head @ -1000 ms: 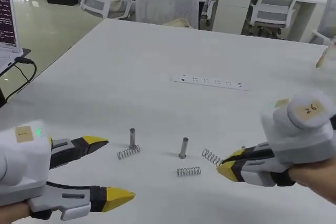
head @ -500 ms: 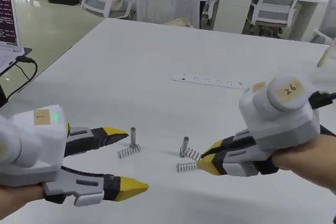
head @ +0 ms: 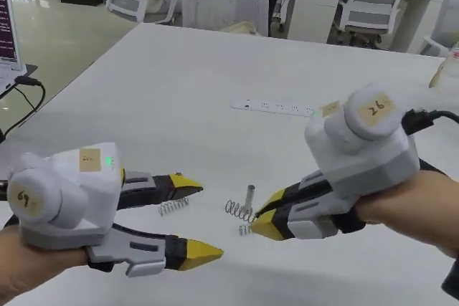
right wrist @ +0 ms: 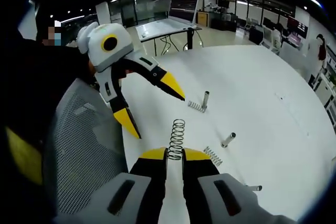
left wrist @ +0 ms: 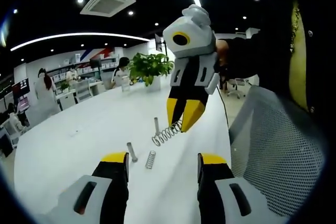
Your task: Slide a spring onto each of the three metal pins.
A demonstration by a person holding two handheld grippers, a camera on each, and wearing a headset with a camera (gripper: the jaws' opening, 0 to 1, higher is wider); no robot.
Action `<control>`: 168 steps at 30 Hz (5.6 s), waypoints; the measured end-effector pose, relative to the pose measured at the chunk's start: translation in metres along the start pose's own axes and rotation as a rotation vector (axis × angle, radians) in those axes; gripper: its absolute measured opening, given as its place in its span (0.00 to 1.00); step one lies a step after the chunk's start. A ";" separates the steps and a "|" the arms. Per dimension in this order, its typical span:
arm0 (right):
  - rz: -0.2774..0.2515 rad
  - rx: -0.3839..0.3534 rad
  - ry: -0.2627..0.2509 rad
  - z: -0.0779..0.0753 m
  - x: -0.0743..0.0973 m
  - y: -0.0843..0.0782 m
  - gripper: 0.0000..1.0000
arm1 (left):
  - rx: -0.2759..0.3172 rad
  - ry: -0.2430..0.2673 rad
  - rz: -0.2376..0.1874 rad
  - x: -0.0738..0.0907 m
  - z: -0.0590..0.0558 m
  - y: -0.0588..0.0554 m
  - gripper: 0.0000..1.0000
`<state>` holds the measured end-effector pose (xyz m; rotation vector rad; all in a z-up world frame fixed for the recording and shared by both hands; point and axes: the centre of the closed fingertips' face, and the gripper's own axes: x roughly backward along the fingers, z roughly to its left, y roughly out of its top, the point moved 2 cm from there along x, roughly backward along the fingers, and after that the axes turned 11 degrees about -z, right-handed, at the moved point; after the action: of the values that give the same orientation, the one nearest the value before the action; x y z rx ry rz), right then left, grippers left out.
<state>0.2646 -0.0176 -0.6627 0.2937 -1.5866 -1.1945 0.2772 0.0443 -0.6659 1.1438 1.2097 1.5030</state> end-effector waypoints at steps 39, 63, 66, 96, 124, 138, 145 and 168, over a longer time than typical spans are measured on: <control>0.121 -0.021 0.170 0.031 0.001 -0.013 0.08 | -0.251 -0.217 0.054 -0.015 -0.033 -0.010 0.04; -0.085 0.094 0.102 0.028 0.000 0.035 0.07 | 0.109 -0.138 -0.067 -0.012 -0.020 0.003 0.02; -0.089 0.096 0.106 0.029 -0.001 0.037 0.07 | 0.114 -0.141 -0.068 -0.012 -0.021 0.004 0.02; -0.136 0.120 0.106 0.030 -0.005 0.042 0.09 | 0.238 -0.147 -0.131 -0.010 -0.021 0.013 0.01; -0.141 0.107 0.091 0.029 -0.004 0.048 0.07 | 0.234 -0.133 -0.142 -0.012 -0.018 0.015 0.02; -0.149 0.078 0.082 0.025 0.003 0.046 0.07 | 0.162 -0.135 -0.133 -0.012 -0.017 0.013 0.04; -0.157 0.074 0.055 0.017 0.011 0.047 0.07 | 0.157 -0.099 -0.137 -0.007 -0.009 0.014 0.16; -0.175 0.044 -0.096 -0.029 0.052 0.039 0.07 | 0.162 0.099 -0.157 0.025 0.028 0.009 0.45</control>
<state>0.2832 -0.0512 -0.6027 0.4165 -1.6992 -1.3250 0.2983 0.0728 -0.6503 1.0626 1.4764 1.3764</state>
